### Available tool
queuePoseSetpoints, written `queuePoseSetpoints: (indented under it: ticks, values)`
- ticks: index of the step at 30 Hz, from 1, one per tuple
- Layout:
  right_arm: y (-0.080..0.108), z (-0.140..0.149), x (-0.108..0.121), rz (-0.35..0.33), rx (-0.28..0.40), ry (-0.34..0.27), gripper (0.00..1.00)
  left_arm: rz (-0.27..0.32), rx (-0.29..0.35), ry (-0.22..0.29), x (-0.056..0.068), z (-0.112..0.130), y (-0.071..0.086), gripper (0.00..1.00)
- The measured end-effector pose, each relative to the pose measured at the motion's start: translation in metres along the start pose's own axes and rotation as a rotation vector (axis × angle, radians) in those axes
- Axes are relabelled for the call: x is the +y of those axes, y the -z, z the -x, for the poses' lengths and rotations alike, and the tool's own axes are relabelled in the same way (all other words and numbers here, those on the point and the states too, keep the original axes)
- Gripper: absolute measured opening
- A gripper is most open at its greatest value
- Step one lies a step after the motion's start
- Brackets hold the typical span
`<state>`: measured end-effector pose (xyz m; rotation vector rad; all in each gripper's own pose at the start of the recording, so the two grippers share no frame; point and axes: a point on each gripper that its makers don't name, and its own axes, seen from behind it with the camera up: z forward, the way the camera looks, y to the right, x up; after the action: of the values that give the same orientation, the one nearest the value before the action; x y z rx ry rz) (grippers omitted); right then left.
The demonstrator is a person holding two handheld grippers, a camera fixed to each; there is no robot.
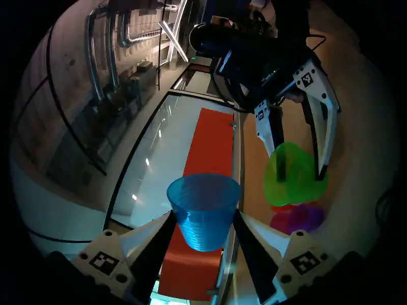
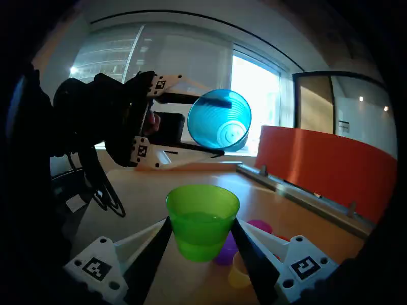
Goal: Pour water
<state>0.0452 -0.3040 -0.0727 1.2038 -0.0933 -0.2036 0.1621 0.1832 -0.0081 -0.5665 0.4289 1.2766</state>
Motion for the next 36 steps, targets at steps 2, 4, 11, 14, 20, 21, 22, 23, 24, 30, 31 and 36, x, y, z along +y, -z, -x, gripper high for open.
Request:
queuePoseSetpoints:
  ticks: [2,4,11,14,20,21,22,23,24,30,31,36]
  values:
    - [0.000,-0.002,0.000,0.000,0.003,-0.001,0.85,0.002,0.000,0.020,0.001,0.001,-0.001,0.79]
    - [0.000,-0.003,0.000,0.002,0.006,-0.001,0.85,0.001,0.001,0.040,0.001,0.001,-0.001,0.79]
    - [0.001,-0.007,0.001,0.004,0.015,-0.003,0.85,-0.002,0.002,0.106,0.000,0.003,-0.002,0.79]
    - [0.001,-0.008,0.000,0.002,0.017,-0.001,0.85,0.002,0.000,0.138,0.001,0.005,-0.003,0.79]
    - [0.002,-0.009,0.000,-0.001,0.018,0.006,0.85,0.006,0.001,0.201,0.002,0.006,-0.006,0.79]
    - [0.002,-0.010,0.000,-0.001,0.019,0.007,0.85,0.006,-0.001,0.206,0.002,0.006,-0.006,0.79]
    - [0.002,-0.010,0.000,-0.001,0.020,0.009,0.85,0.006,-0.003,0.210,0.003,0.007,-0.006,0.79]
    - [0.003,-0.011,0.000,-0.002,0.021,0.010,0.85,0.005,-0.006,0.214,0.003,0.008,-0.006,0.79]
    - [0.003,-0.011,0.000,-0.002,0.022,0.011,0.85,0.005,-0.009,0.219,0.003,0.009,-0.007,0.78]
    - [0.004,-0.015,0.000,-0.001,0.028,0.011,0.85,0.002,-0.024,0.278,0.005,0.012,-0.008,0.78]
    - [0.004,-0.015,0.000,-0.001,0.028,0.011,0.85,0.002,-0.024,0.288,0.005,0.013,-0.008,0.79]
    - [0.004,-0.016,0.000,0.000,0.031,0.012,0.85,-0.003,-0.028,0.345,0.004,0.015,-0.008,0.79]
